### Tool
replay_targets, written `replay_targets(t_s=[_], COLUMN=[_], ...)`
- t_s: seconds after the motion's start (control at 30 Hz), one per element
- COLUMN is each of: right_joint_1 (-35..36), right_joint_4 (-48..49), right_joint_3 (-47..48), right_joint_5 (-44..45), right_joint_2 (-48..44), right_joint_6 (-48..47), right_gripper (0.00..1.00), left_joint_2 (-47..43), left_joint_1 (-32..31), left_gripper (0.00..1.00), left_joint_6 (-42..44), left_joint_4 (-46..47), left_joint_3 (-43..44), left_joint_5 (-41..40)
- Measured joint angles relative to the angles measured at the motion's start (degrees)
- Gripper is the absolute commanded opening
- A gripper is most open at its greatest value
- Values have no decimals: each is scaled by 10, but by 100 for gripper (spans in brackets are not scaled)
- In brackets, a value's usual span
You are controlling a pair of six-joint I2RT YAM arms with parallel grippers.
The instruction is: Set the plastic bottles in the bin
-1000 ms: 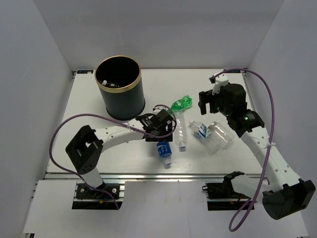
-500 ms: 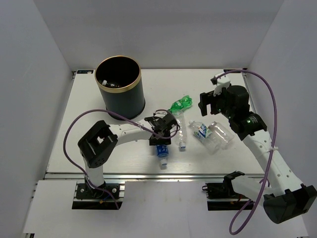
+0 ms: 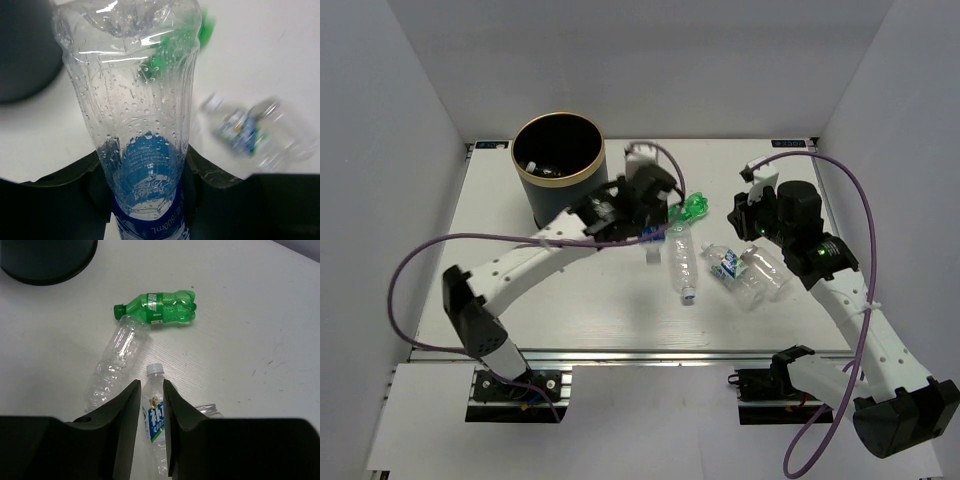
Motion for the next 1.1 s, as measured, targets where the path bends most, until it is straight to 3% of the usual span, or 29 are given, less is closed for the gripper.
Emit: replay_targets(t_s=[0.27, 0.47, 0.7, 0.77, 0.8, 0.83, 0.87, 0.9, 0.93, 0.97, 1.1], right_joint_1=[4, 17, 38, 45, 48, 51, 55, 57, 60, 62, 71], right_joint_4=[0, 4, 4, 5, 4, 4, 5, 4, 4, 4, 4], right_joint_3=[-9, -25, -38, -39, -39, -39, -39, -39, -40, -40, -39], right_joint_5=[-54, -76, -81, -81, -81, -82, -82, -82, -84, -86, -101], right_joint_2=[0, -1, -5, -8, -9, -10, -10, -10, -9, -8, 17], right_joint_6=[-20, -37, -52, -53, -54, -53, -57, -60, -62, -67, -70], right_gripper=[30, 30, 36, 43, 61, 72, 81, 90, 90, 90, 90], left_joint_2=[-52, 11, 161, 191, 202, 210, 216, 221, 223, 224, 223], left_joint_1=[49, 143, 230, 249, 257, 264, 271, 279, 285, 289, 300], left_gripper=[0, 5, 12, 23, 33, 45, 68, 77, 85, 100, 100], left_joint_6=[134, 250, 308, 312, 314, 316, 316, 316, 314, 310, 295], left_joint_4=[10, 88, 131, 134, 135, 136, 136, 133, 131, 127, 106], left_joint_3=[251, 302, 337, 337, 337, 337, 337, 337, 337, 337, 353], left_joint_5=[-234, -351, -383, -382, -382, -382, -382, -381, -377, -371, -336])
